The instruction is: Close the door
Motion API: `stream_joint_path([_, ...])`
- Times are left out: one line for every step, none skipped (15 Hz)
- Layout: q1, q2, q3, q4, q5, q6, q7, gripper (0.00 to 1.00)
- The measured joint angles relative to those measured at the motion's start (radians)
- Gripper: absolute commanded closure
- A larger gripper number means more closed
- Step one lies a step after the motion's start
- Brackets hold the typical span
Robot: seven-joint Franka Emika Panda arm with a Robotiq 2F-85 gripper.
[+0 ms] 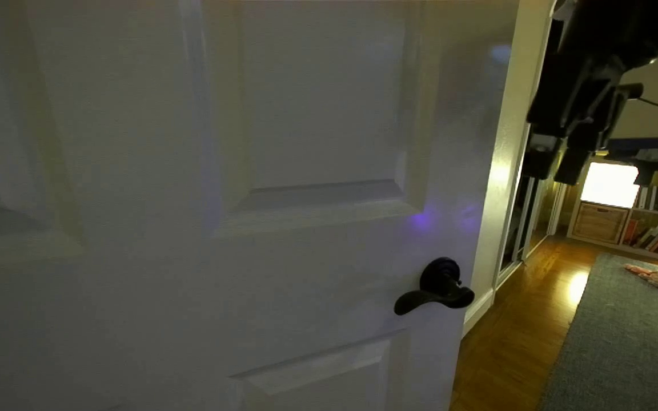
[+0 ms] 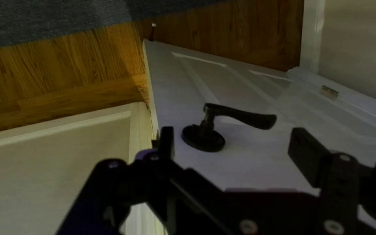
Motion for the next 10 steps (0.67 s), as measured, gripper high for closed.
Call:
stream_joint_path([0.001, 0.03, 0.018, 0.022, -0.006, 0.039, 0.03, 0.47])
stream_joint_path([0.001, 0.057, 0.032, 0.043, -0.014, 0.071, 0.058, 0.55])
stream_joint_path([0.001, 0.083, 0.043, 0.065, -0.027, 0.099, 0.089, 0.61])
stream_joint_path([0.001, 0.102, 0.05, 0.08, -0.042, 0.121, 0.133, 0.68])
stream_joint_path([0.001, 0.115, 0.054, 0.09, -0.067, 0.142, 0.17, 0.74])
stream_joint_path([0.0, 0.128, 0.057, 0.103, -0.095, 0.158, 0.205, 0.81])
stream_joint_path([-0.002, 0.141, 0.059, 0.116, -0.129, 0.171, 0.242, 0.87])
stream_joint_path([-0.004, 0.151, 0.059, 0.127, -0.162, 0.179, 0.277, 0.94])
stream_joint_path([-0.008, 0.16, 0.059, 0.138, -0.193, 0.182, 0.308, 0.94])
stream_joint_path([-0.013, 0.168, 0.059, 0.147, -0.223, 0.182, 0.336, 0.97])
